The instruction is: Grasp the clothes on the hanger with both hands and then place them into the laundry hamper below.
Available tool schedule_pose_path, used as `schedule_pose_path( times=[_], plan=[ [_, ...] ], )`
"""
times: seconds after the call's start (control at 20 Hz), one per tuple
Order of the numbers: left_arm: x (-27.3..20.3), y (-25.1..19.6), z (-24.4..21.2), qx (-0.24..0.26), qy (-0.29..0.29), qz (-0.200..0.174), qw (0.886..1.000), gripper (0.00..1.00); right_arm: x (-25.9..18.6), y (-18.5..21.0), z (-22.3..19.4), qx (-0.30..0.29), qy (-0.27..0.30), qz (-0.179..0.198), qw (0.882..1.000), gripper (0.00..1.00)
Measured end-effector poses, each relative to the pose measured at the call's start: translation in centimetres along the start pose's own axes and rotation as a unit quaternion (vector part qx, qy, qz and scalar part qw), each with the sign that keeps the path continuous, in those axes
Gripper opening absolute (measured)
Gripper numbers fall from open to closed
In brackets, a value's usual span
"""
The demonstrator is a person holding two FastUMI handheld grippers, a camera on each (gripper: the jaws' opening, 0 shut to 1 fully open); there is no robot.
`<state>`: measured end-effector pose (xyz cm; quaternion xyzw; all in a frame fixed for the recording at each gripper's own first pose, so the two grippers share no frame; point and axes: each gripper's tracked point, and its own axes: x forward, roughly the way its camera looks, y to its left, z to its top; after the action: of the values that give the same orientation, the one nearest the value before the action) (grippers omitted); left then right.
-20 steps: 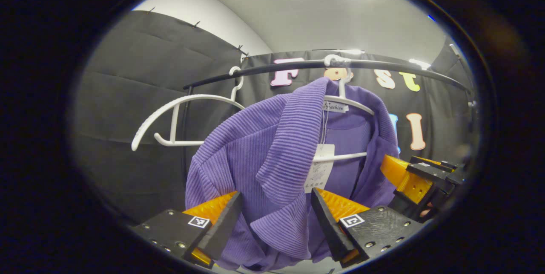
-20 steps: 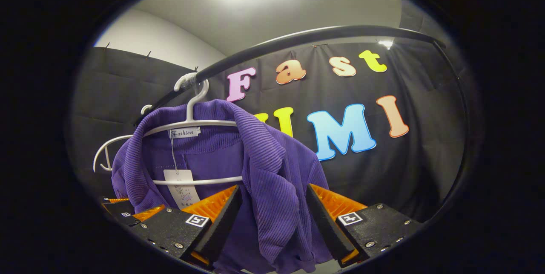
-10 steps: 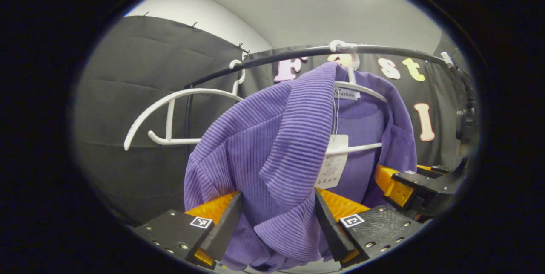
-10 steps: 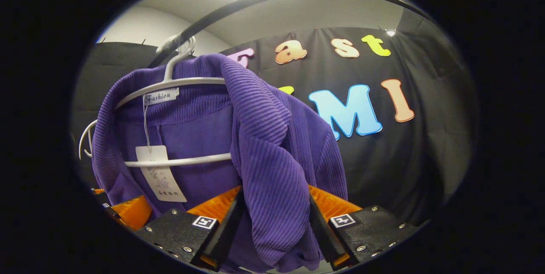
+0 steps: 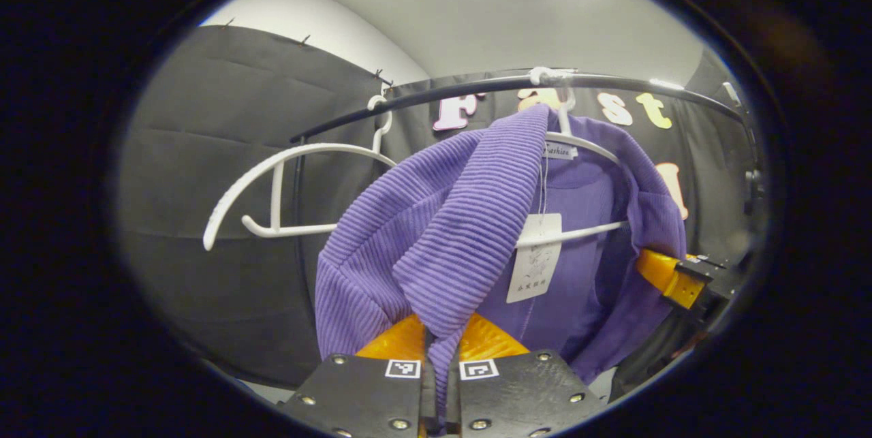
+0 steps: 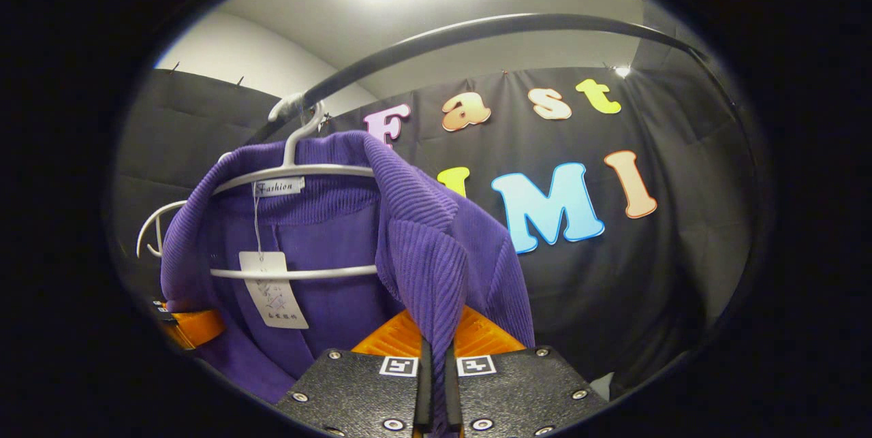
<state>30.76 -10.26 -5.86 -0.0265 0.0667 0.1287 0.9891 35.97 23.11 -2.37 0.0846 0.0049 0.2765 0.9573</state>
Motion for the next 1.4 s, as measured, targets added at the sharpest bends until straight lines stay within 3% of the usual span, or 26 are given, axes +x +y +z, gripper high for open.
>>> schedule_pose_path(
  times=[0.25, 0.35, 0.6, 1.0, 1.05, 1.2, 1.25, 1.4],
  plan=[
    [-3.4, 0.8, 3.5, 0.016, -0.033, -0.009, 0.999, 0.10, -1.8, -0.8, 5.4, -0.032, -0.068, -0.007, 0.997, 0.07],
    [-4.0, 1.3, 4.9, 0.019, -0.042, -0.006, 0.999, 0.06, -2.2, -1.3, 7.4, -0.048, -0.098, -0.016, 0.994, 0.07],
    [-4.9, 4.4, 7.8, 0.017, -0.051, 0.017, 0.998, 0.10, -1.7, -2.7, 10.6, -0.081, -0.137, -0.034, 0.987, 0.06],
    [-5.1, 8.0, 13.4, 0.045, -0.096, 0.036, 0.994, 0.10, 0.0, -4.9, 13.2, -0.113, -0.170, -0.051, 0.978, 0.05],
    [-4.9, 8.2, 13.7, 0.054, -0.098, 0.036, 0.993, 0.01, 0.3, -5.1, 13.4, -0.120, -0.175, -0.053, 0.976, 0.06],
    [-3.6, 8.8, 14.7, 0.069, -0.105, 0.036, 0.991, 0.01, 1.3, -5.7, 13.5, -0.130, -0.184, -0.057, 0.973, 0.07],
    [-3.1, 9.1, 14.9, 0.071, -0.105, 0.036, 0.991, 0.10, 1.9, -6.0, 13.2, -0.132, -0.183, -0.060, 0.972, 0.07],
    [-0.9, 9.6, 15.2, 0.073, -0.104, 0.027, 0.992, 0.10, 3.5, -6.5, 12.1, -0.145, -0.178, -0.067, 0.971, 0.06]
  ],
)
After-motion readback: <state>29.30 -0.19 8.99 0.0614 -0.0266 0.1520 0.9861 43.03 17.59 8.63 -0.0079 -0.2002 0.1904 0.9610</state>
